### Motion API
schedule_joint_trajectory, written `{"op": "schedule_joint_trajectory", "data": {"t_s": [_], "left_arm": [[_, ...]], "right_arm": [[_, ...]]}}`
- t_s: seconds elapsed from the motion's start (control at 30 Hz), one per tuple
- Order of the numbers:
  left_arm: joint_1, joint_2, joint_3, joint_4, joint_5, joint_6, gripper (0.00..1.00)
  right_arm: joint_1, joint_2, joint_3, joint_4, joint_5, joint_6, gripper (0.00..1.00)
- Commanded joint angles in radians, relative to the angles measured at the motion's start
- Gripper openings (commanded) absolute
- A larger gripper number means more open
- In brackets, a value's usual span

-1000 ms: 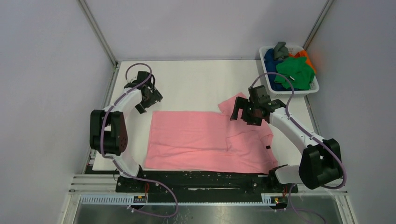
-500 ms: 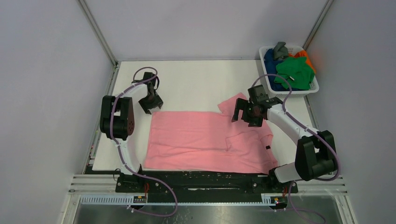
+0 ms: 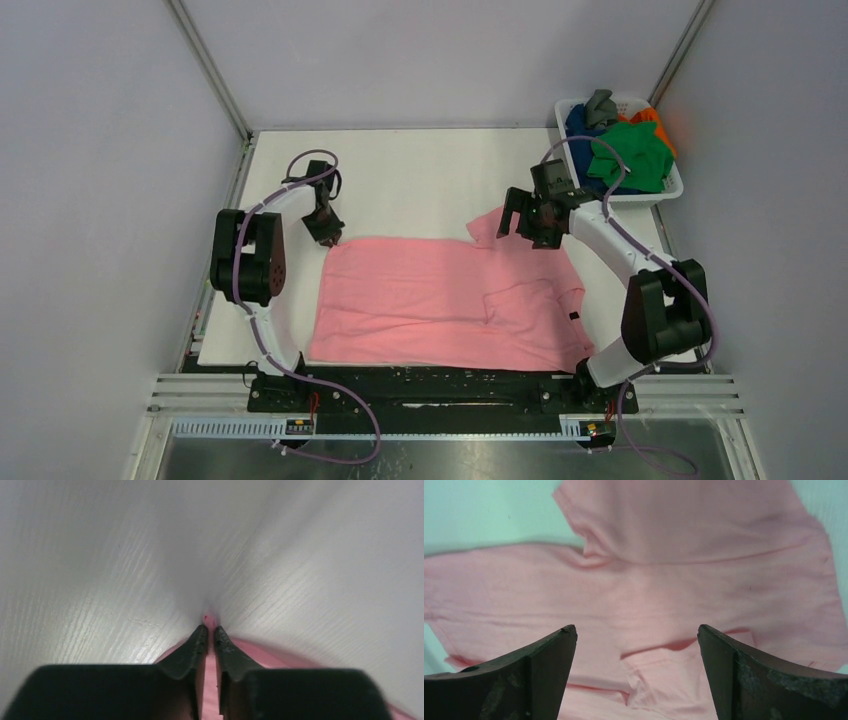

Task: Fold and stack the t-shirts
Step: Grab the side of the flattened tshirt furthest away from the robot with both arms

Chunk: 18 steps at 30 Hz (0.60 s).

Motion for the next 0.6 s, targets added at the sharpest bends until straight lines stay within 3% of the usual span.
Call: {"op": "schedule_joint_trajectory", "data": {"t_s": [0.0, 0.03, 0.57], "left_arm": [[-0.005, -0.014, -0.022, -0.022, 0.022, 0.014, 0.05], [-0.004, -0.017, -0.020, -0.022, 0.024, 0.013, 0.00], [-0.023, -0.074, -0.035, 0.025, 0.069, 0.019, 0.00]], "right_arm": [[-0.023, 0.095, 0.132, -0.010, 0.063, -0.011, 1.00], [-0.026, 0.127, 0.168, -0.014, 0.075, -0.016, 1.00], [-0.051, 0.828, 1.021, -0.299, 0.153, -0.083, 0.99]]}}
